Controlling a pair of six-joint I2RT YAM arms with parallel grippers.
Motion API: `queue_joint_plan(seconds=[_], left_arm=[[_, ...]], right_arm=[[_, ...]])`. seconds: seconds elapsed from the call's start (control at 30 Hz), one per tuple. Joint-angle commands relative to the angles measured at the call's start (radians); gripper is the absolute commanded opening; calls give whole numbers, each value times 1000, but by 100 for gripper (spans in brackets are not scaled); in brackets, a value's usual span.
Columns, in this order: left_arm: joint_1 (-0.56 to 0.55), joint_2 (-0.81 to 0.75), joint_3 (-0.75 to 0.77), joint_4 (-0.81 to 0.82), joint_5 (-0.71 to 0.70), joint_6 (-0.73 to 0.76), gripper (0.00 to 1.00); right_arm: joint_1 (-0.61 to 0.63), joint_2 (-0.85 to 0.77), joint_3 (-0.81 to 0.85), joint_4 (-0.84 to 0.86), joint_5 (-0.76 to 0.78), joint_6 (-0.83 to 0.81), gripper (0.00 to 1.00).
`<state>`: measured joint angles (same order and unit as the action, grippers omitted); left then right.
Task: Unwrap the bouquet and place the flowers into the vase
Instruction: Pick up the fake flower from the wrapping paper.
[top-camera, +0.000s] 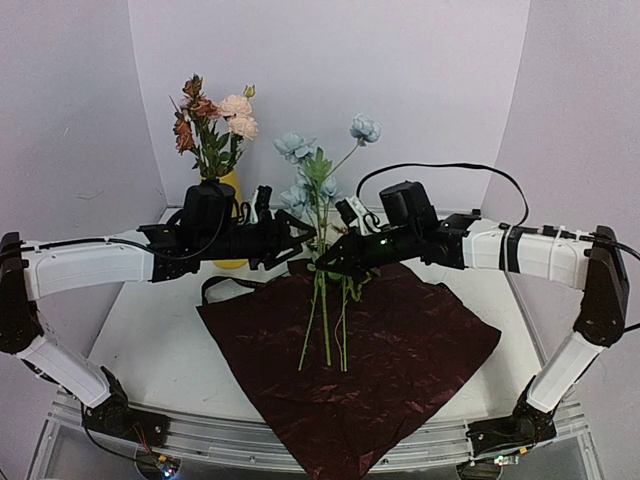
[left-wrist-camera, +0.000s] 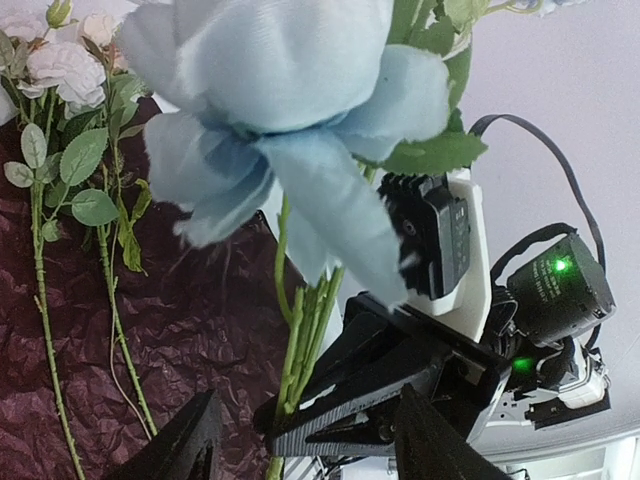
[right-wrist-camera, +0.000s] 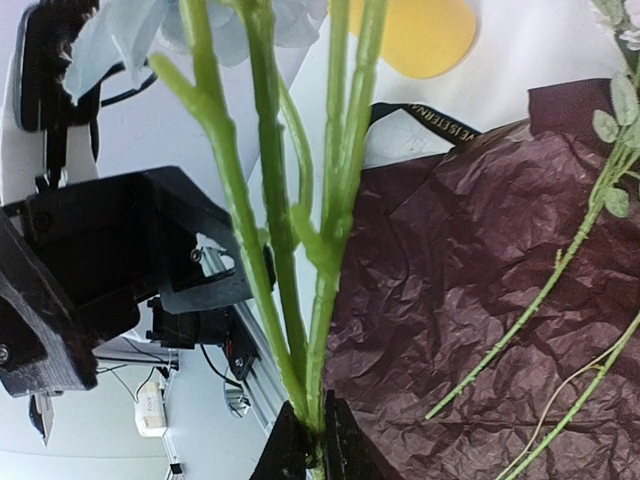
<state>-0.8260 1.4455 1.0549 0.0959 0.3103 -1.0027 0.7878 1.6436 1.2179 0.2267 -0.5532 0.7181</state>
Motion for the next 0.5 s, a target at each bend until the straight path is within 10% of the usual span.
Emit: queue_joint_plan(seconds=[0.0, 0.47], left_arm=[[-13, 17, 61, 54, 7, 1, 56], [-20, 66, 61, 55, 46, -34, 37]], right_arm=[[17, -47, 37, 48, -29, -16, 0], [26, -59, 30, 49, -29, -14, 0]])
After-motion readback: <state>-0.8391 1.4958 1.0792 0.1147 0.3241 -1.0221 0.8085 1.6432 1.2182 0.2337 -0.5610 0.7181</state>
